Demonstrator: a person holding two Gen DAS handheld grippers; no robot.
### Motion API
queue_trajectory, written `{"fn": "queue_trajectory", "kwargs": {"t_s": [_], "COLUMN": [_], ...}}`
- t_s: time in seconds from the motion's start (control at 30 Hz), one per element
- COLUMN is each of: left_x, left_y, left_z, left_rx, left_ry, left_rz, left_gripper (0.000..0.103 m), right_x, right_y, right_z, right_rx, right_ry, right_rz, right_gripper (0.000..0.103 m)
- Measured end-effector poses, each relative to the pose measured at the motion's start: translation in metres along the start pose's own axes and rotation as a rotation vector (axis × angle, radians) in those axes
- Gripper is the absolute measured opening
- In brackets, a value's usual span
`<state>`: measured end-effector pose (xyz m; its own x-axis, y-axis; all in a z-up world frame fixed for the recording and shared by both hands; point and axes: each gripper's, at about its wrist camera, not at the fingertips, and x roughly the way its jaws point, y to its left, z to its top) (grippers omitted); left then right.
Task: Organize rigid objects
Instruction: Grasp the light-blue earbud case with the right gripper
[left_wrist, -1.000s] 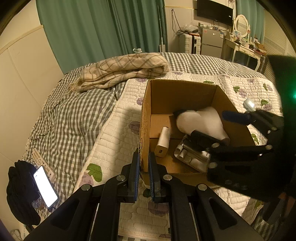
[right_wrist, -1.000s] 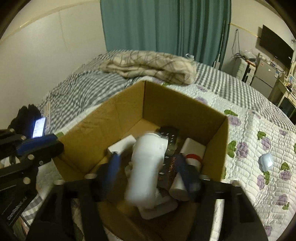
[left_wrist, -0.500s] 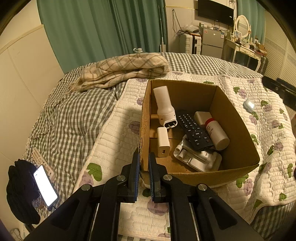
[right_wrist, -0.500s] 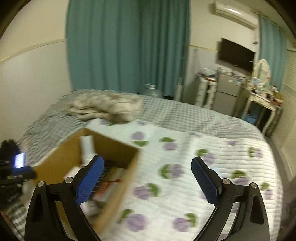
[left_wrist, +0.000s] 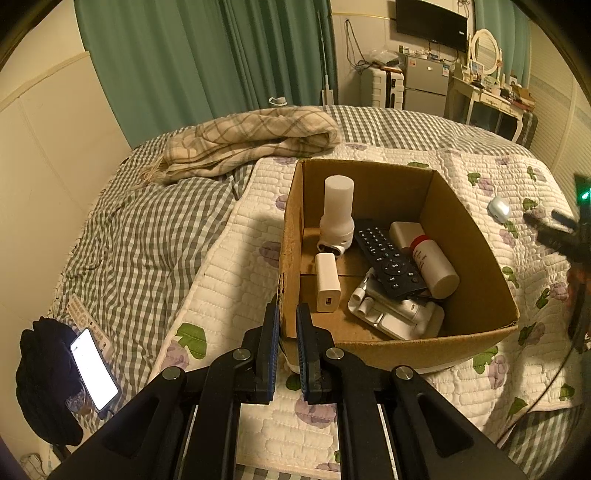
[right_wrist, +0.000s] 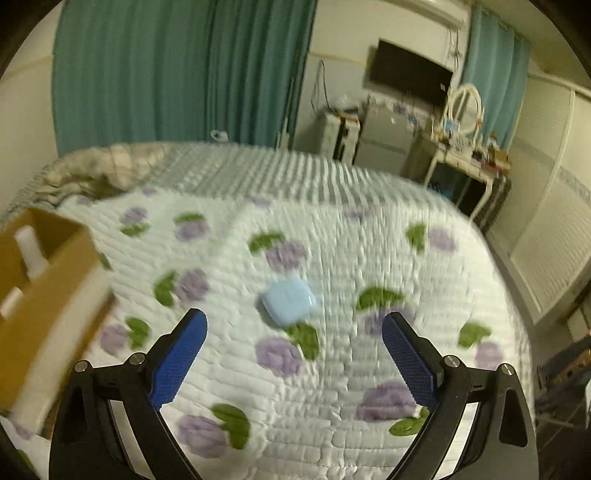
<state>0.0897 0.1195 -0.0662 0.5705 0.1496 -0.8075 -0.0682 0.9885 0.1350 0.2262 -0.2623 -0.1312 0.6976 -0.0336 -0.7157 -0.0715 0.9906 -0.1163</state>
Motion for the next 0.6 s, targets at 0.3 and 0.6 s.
{"fn": "queue_trajectory", "kwargs": {"t_s": [0.3,0.6], "left_x": [0.000,0.000], "left_y": [0.002,0.004], "left_z": [0.000,0.001], "left_rx": [-0.002,-0.004], "left_ry": [0.001,0.002], "left_rz": [-0.008,-0.009], "left_gripper": [0.008,0.008], "right_x": [0.048,0.095], "right_y": [-0.001,0.009], "right_z": [0.000,0.012], "right_rx": [0.028,0.023], "right_ry": [0.092,0.123], "right_rz": [0.049,0.047], "right_gripper": [0.096,0.085]}}
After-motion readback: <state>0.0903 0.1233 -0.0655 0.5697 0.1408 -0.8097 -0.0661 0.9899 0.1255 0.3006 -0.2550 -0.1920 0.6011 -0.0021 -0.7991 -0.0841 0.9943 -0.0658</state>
